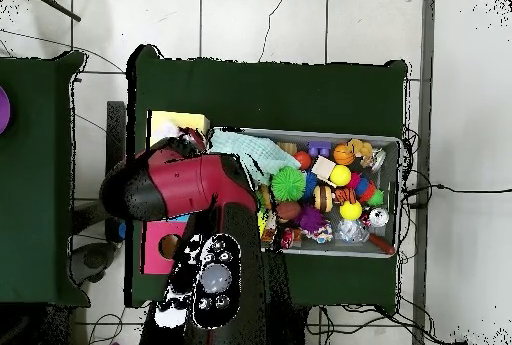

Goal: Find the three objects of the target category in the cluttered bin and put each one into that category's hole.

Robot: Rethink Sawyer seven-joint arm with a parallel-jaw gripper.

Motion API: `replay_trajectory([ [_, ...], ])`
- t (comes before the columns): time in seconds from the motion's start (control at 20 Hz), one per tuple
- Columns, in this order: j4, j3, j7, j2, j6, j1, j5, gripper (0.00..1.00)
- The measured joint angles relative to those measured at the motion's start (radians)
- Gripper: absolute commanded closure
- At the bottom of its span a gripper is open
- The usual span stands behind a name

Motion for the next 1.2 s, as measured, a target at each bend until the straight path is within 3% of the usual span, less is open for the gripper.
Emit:
replay_trajectory([
  [0.6,-0.032,-0.109,0.000,-0.051,0.036,0.076,0.006,1.00],
  [1.2,-0.058,-0.141,0.007,-0.029,0.040,0.162,0.076,1.00],
])
